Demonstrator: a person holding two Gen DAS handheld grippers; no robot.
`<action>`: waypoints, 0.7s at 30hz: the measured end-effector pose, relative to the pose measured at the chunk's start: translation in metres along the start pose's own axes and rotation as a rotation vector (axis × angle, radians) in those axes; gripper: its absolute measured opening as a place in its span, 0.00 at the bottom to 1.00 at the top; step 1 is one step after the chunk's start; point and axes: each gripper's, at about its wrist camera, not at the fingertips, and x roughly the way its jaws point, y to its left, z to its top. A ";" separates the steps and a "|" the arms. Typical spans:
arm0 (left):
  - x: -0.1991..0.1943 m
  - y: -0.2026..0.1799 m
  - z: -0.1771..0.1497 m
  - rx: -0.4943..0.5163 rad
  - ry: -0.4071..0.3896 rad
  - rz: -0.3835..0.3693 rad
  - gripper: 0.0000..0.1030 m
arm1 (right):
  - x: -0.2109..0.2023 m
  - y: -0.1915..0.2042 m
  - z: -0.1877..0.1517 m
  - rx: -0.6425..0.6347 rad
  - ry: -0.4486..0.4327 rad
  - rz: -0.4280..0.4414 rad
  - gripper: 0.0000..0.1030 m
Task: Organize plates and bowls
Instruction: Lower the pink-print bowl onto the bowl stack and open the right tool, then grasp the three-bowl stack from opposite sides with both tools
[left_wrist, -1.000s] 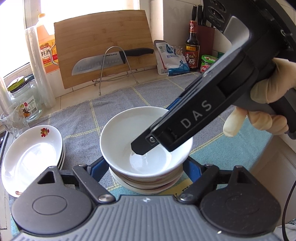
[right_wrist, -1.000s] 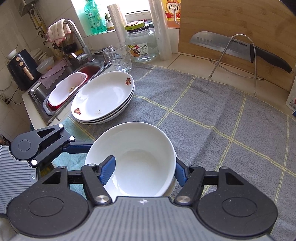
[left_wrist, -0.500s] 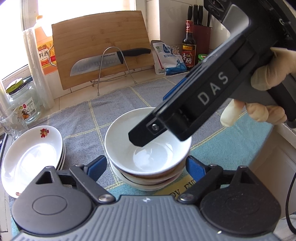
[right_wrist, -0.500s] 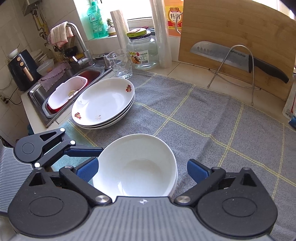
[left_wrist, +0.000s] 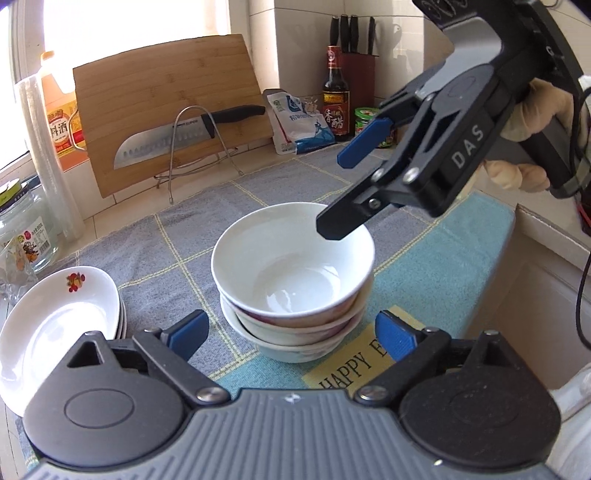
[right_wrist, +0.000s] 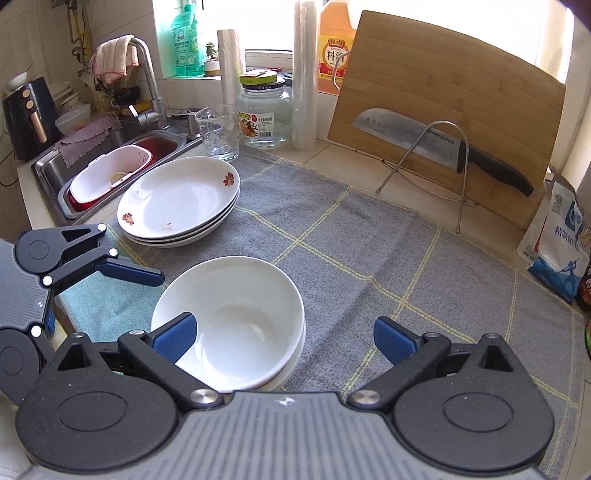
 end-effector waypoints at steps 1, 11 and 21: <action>0.001 0.002 -0.002 0.010 0.003 -0.007 0.94 | -0.002 0.003 -0.002 -0.014 -0.001 -0.003 1.00; 0.011 0.021 -0.012 0.124 0.077 -0.094 0.94 | 0.004 0.035 -0.033 -0.069 0.070 -0.097 1.00; 0.021 0.032 -0.018 0.251 0.092 -0.173 0.94 | 0.039 0.045 -0.055 0.065 0.148 -0.150 1.00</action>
